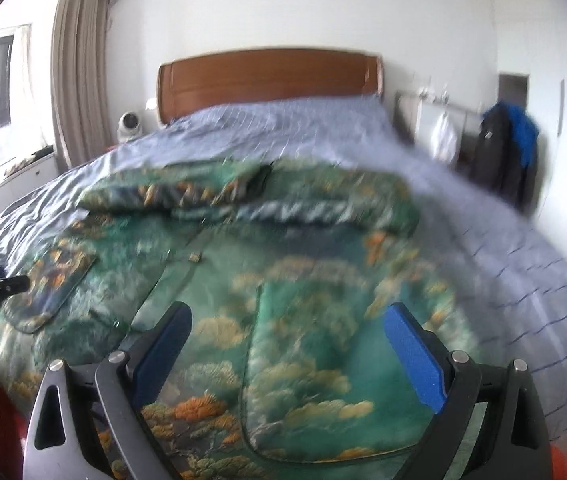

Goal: Fold large clothes

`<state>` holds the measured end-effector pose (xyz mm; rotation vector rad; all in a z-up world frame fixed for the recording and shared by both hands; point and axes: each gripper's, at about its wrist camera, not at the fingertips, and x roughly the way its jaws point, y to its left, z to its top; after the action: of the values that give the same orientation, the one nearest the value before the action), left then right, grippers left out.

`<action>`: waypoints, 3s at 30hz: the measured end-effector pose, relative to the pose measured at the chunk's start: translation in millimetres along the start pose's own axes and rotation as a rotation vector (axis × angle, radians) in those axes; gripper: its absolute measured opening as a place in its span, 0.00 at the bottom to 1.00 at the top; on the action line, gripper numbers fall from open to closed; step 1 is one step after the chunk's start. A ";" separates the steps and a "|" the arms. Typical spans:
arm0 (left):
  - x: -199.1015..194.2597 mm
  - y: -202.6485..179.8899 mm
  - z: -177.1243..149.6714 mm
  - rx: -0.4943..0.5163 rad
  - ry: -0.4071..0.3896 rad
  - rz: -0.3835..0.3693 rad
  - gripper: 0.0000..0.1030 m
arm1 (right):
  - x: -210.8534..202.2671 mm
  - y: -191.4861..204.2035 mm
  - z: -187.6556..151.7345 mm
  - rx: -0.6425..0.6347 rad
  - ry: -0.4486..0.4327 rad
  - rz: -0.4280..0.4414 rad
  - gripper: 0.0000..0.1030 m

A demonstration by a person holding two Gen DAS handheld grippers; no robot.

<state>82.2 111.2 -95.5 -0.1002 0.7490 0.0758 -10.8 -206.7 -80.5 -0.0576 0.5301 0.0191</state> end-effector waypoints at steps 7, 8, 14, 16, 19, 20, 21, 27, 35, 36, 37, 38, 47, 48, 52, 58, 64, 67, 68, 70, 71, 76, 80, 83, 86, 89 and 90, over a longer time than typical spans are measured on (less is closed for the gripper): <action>-10.0 24.6 6.9 -0.077 -0.101 0.085 0.99 | -3.8 -4.4 3.9 -0.010 -0.035 -0.149 0.93; -12.1 26.1 6.9 -0.082 -0.114 0.100 0.99 | -3.1 -6.0 3.5 -0.005 -0.032 -0.163 0.93; -14.2 27.0 6.9 -0.077 -0.154 0.139 0.99 | -1.6 -12.5 2.3 -0.012 -0.041 -0.253 0.93; -12.4 23.9 5.9 -0.063 -0.148 0.141 0.99 | -0.3 -13.5 1.5 -0.014 -0.036 -0.264 0.93; -11.5 20.1 4.0 -0.048 -0.142 0.142 0.99 | 2.1 -13.1 0.5 -0.019 -0.026 -0.271 0.93; -11.1 19.1 3.9 -0.043 -0.142 0.143 0.99 | 2.7 -12.9 0.1 -0.021 -0.023 -0.270 0.93; -11.0 18.0 3.6 -0.038 -0.143 0.145 0.99 | 3.7 -12.8 -0.4 -0.022 -0.018 -0.269 0.93; -10.2 15.2 3.3 -0.035 -0.141 0.151 0.99 | 7.8 -11.3 -2.3 -0.025 -0.002 -0.263 0.93; -11.5 15.6 3.8 -0.031 -0.145 0.158 0.99 | 7.4 -9.8 -2.8 -0.030 -0.003 -0.265 0.93; -11.5 15.6 3.9 -0.032 -0.145 0.159 0.99 | 7.4 -9.7 -2.8 -0.030 -0.002 -0.265 0.93; -12.1 15.7 3.7 -0.032 -0.146 0.160 0.99 | 7.3 -9.7 -2.8 -0.030 -0.002 -0.264 0.93; -12.1 15.9 4.0 -0.031 -0.146 0.160 0.99 | 6.9 -9.1 -2.7 -0.031 -0.002 -0.265 0.93; -13.4 17.8 5.4 -0.032 -0.145 0.167 0.99 | 5.5 -4.9 -2.5 -0.051 -0.007 -0.266 0.93; -13.4 17.7 5.3 -0.032 -0.145 0.167 0.99 | 5.5 -4.3 -2.7 -0.054 -0.007 -0.266 0.93; -13.6 17.8 5.2 -0.027 -0.145 0.169 0.99 | 6.2 -3.8 -3.1 -0.056 -0.003 -0.265 0.93; -13.5 17.4 5.1 -0.026 -0.145 0.169 0.99 | 6.8 -3.7 -3.6 -0.056 0.001 -0.264 0.93; -13.6 16.8 5.1 -0.026 -0.145 0.170 0.99 | 7.5 -2.6 -4.1 -0.060 0.003 -0.263 0.93; -13.8 17.5 5.0 -0.024 -0.144 0.171 0.99 | 8.2 -1.6 -5.0 -0.062 0.005 -0.263 0.93; -13.7 16.7 4.9 -0.023 -0.143 0.171 0.99 | 8.2 -1.4 -5.2 -0.063 0.005 -0.262 0.93; -14.3 17.0 5.7 -0.015 -0.137 0.188 0.99 | 7.8 -0.9 -4.9 -0.064 0.003 -0.262 0.93; -14.9 17.6 7.2 -0.009 -0.129 0.206 0.99 | 7.9 -0.9 -4.2 -0.065 0.002 -0.264 0.93; -15.0 26.7 18.0 0.004 -0.062 0.266 0.99 | -2.7 -15.3 12.1 -0.032 -0.013 -0.268 0.93; -13.5 36.5 15.6 0.006 -0.038 0.264 0.99 | -16.0 -36.5 29.0 0.005 -0.005 -0.258 0.93; -7.4 40.3 13.8 0.011 -0.009 0.256 0.99 | -22.2 -45.3 34.4 -0.026 0.013 -0.272 0.93; -3.5 42.2 14.7 0.017 0.005 0.260 0.99 | -28.8 -52.5 35.1 -0.079 0.033 -0.289 0.93; 1.2 41.3 14.4 0.021 0.020 0.254 0.99 | -34.0 -59.1 30.9 -0.113 0.064 -0.299 0.93; 1.9 40.4 13.3 0.024 0.029 0.253 0.99 | -34.5 -60.9 29.1 -0.121 0.079 -0.297 0.93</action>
<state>88.4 152.9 -89.7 0.0172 0.7887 0.3066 -23.8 -265.8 -35.0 -0.2555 0.5945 -0.2418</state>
